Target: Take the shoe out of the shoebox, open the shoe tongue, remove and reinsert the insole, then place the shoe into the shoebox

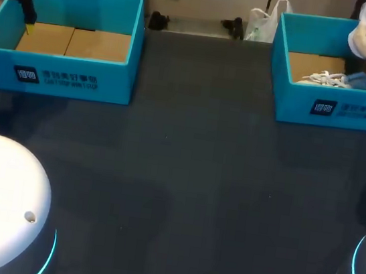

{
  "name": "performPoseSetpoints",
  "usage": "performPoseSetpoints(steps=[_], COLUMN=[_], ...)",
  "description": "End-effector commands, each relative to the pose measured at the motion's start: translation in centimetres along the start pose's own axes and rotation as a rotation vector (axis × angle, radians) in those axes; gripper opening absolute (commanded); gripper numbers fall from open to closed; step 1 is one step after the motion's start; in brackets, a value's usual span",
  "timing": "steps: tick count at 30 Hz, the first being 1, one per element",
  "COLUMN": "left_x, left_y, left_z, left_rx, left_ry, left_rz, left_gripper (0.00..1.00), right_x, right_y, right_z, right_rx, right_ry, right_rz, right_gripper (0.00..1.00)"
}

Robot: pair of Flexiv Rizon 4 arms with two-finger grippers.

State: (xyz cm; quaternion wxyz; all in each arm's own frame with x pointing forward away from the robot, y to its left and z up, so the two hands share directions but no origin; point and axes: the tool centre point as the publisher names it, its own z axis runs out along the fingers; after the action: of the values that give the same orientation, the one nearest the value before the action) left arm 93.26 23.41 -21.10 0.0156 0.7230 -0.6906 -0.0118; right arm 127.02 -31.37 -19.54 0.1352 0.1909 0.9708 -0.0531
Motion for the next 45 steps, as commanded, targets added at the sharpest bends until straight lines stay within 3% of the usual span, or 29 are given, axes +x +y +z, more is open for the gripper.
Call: performPoseSetpoints(steps=[1,8,19,28,29,33,45], left_x=[0.0,0.0,0.0,0.0,0.0,0.0,0.0], left_y=[0.1,0.1,0.1,0.1,0.1,0.1,0.1], left_z=[0.0,0.0,0.0,0.0,0.0,0.0,0.0], left_rx=[0.000,0.000,0.000,0.000,0.000,0.000,0.000], left_ry=[-0.001,-0.001,-0.001,-0.001,-0.001,-0.001,-0.001], left_rz=[0.000,0.000,0.000,0.000,0.000,0.000,0.000], left_gripper=[1.00,1.00,1.00,1.00,1.00,1.00,1.00], right_x=[-0.1,1.4,1.4,3.6,4.6,6.0,6.0], right_y=[-1.9,-3.4,-3.4,-4.3,-4.7,-5.4,-5.4], right_z=[-1.9,-3.1,-3.1,-3.6,-4.2,-5.3,-5.3], right_rx=[0.026,0.016,0.016,0.105,0.144,0.184,0.184], right_ry=[-0.015,0.006,0.006,-0.050,-0.075,-0.136,-0.136], right_rz=[0.169,0.358,0.358,0.664,0.783,0.940,0.940], right_gripper=[0.00,0.00,0.00,0.00,0.00,0.00,0.00])
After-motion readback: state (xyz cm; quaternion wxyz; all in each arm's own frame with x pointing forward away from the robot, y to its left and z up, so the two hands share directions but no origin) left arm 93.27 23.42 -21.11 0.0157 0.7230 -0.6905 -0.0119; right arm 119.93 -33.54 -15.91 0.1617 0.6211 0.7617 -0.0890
